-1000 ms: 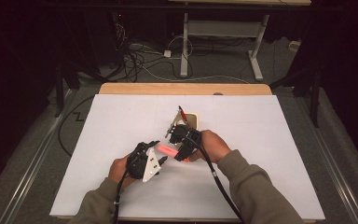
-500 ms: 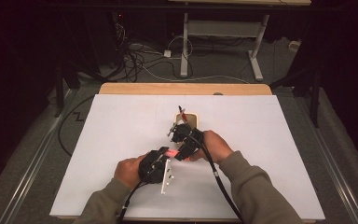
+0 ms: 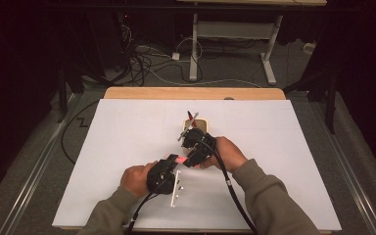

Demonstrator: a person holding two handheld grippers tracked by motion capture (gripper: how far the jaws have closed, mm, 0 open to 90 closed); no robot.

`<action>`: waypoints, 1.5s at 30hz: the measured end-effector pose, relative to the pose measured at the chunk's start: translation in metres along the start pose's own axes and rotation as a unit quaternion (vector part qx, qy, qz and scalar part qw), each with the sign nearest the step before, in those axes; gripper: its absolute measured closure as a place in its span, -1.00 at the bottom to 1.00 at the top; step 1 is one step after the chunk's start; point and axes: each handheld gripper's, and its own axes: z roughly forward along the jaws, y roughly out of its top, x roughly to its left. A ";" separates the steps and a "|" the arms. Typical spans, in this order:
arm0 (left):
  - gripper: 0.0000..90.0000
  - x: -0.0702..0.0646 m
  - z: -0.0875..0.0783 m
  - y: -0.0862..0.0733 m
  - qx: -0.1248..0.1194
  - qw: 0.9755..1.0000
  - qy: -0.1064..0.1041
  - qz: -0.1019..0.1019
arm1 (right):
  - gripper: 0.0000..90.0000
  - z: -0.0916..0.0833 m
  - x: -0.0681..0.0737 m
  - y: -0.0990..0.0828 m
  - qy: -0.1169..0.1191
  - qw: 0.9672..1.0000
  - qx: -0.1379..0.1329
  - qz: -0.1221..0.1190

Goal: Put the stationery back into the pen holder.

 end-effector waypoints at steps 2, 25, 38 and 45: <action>0.65 0.001 0.000 -0.001 -0.002 1.000 0.004 -0.003 | 0.48 -0.001 0.001 0.000 -0.001 1.000 -0.003 0.003; 0.65 0.016 -0.002 -0.020 -0.031 0.993 -0.013 -0.113 | 0.01 -0.050 0.003 -0.024 -0.058 0.988 -0.142 0.015; 0.65 0.027 -0.005 -0.032 -0.048 0.980 -0.031 -0.193 | -0.16 -0.069 0.010 -0.096 -0.167 0.944 -0.285 -0.008; 0.65 0.032 -0.006 -0.036 -0.064 0.969 -0.049 -0.232 | -0.22 -0.060 0.015 -0.134 -0.217 0.919 -0.328 -0.005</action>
